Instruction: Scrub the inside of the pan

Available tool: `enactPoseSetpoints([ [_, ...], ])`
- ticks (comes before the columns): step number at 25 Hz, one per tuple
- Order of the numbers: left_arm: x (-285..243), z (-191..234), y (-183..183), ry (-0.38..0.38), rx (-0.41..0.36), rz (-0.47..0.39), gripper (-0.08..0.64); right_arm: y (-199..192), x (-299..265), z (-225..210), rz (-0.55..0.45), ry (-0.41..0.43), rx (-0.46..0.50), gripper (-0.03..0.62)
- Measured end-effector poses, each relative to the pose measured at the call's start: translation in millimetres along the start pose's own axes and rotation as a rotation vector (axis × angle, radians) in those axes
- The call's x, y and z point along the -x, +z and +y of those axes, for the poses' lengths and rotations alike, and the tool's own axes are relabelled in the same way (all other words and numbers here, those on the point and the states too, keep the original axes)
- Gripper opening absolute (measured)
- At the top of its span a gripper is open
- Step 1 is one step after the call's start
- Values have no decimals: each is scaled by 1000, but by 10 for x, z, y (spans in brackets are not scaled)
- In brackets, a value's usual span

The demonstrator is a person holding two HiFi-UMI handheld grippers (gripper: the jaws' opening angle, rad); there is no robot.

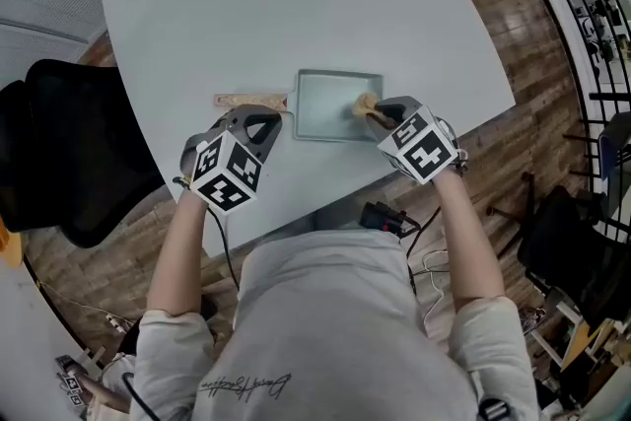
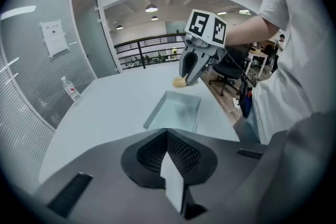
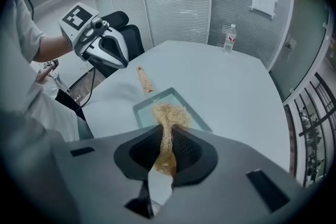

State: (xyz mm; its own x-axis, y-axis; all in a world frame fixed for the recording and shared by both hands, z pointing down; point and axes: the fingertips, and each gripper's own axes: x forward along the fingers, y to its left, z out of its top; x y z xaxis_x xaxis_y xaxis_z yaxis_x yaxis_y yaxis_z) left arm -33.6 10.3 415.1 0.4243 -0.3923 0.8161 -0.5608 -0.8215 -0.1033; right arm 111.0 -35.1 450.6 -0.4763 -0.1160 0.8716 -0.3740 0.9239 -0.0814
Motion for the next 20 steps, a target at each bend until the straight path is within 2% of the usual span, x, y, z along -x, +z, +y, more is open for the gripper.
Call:
enactPoseSetpoints([
  [4, 144, -196, 153, 27, 119, -97, 11, -67, 171, 143, -34, -2, -45, 66],
  [9, 323, -328, 263, 50, 352, -249, 11, -85, 290, 354, -80, -5, -97, 66],
  [16, 509, -275, 333, 177, 604, -420, 11, 69, 471, 605, -178, -4, -147, 66],
  [18, 575, -229, 365, 210, 632, -450, 11, 86, 506, 656, -196, 2, -155, 66],
  [20, 633, -190, 408, 239, 604, -456, 11, 112, 538, 672, -211, 5, -168, 66],
])
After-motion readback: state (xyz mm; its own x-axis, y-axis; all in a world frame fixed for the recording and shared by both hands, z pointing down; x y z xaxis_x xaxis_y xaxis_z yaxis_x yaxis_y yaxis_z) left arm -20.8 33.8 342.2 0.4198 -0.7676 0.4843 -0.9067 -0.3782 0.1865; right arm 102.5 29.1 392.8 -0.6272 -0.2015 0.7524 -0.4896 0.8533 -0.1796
